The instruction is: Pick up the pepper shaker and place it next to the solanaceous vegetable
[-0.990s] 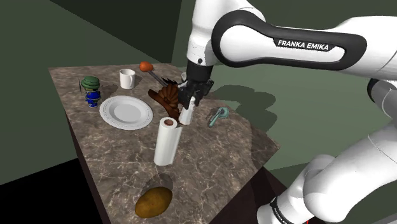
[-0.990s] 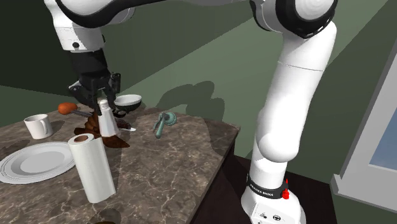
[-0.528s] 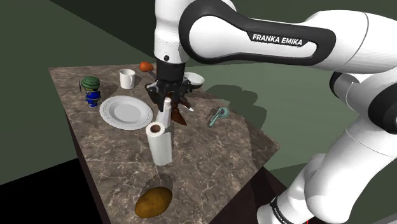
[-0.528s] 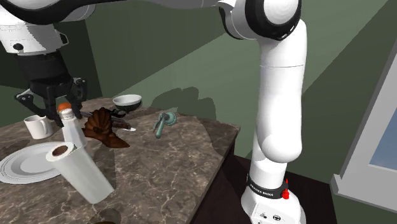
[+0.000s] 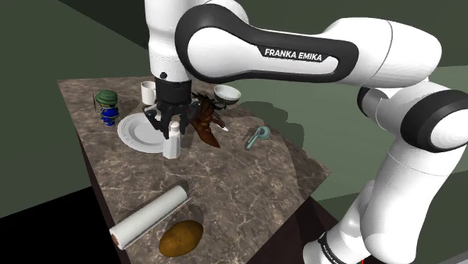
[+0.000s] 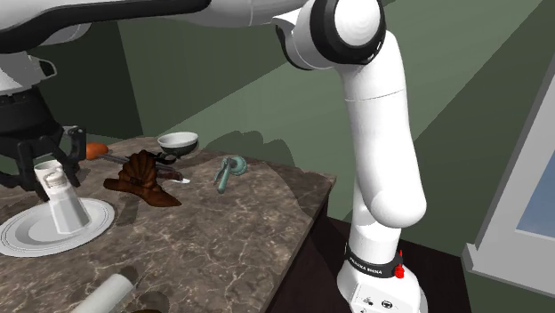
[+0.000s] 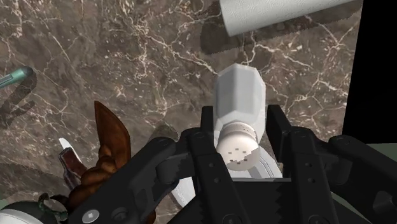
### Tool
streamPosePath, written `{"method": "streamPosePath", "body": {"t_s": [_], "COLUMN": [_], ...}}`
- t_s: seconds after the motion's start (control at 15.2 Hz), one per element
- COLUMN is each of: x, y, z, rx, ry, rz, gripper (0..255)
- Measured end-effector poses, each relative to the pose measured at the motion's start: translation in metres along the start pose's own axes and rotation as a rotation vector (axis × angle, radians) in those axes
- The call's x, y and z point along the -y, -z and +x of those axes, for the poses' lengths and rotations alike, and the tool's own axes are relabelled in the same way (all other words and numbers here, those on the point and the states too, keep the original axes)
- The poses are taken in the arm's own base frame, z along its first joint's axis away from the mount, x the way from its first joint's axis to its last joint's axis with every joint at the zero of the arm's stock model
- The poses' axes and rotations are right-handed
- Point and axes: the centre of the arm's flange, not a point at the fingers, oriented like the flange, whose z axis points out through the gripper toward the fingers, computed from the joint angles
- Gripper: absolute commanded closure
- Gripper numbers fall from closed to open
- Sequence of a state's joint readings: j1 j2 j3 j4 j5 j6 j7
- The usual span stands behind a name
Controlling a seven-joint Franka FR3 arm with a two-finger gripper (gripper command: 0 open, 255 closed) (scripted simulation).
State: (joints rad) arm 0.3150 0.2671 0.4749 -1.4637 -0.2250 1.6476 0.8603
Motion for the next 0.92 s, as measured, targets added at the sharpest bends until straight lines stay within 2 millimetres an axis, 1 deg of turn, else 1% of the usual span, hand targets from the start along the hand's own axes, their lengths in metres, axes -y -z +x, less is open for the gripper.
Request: {"method": "streamPosePath", "body": {"t_s": [0.92], "x": [0.008], "y": [-0.074], "z": [-0.004], "rx": [0.000], "ry": [0.000], "rz": [0.000], "gripper": [255]}}
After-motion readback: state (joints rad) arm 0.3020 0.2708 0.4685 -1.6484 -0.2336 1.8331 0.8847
